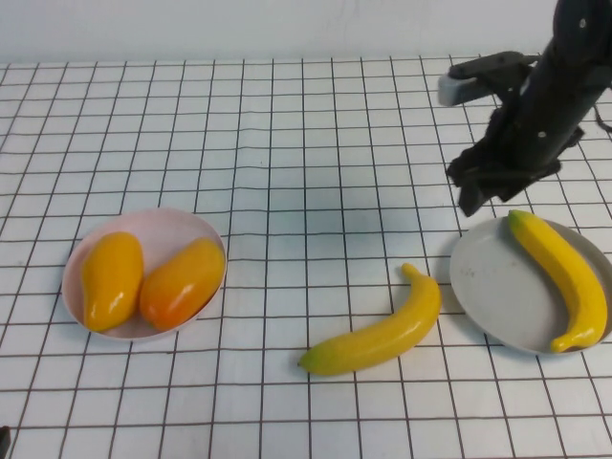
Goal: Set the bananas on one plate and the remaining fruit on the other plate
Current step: Put another type of fruit in the right plate
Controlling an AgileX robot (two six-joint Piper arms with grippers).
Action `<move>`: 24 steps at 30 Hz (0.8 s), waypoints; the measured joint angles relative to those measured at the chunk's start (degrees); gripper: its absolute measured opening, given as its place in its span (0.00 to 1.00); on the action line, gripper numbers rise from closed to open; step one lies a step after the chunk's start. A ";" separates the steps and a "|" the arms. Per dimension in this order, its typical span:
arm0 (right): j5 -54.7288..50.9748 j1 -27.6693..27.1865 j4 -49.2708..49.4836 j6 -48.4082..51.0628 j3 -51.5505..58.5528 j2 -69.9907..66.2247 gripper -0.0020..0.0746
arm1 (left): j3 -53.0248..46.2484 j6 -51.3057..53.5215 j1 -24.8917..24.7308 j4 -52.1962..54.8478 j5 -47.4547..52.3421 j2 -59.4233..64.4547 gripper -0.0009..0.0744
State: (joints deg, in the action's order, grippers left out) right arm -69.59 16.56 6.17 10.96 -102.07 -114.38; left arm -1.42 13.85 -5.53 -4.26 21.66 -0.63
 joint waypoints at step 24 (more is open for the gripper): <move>-0.49 24.58 -1.49 29.38 10.15 2.30 0.51 | 0.00 0.00 0.00 0.00 0.00 0.00 0.01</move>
State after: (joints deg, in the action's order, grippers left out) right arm -70.08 41.14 4.69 40.35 -91.93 -112.08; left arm -1.42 13.85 -5.53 -4.26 21.66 -0.63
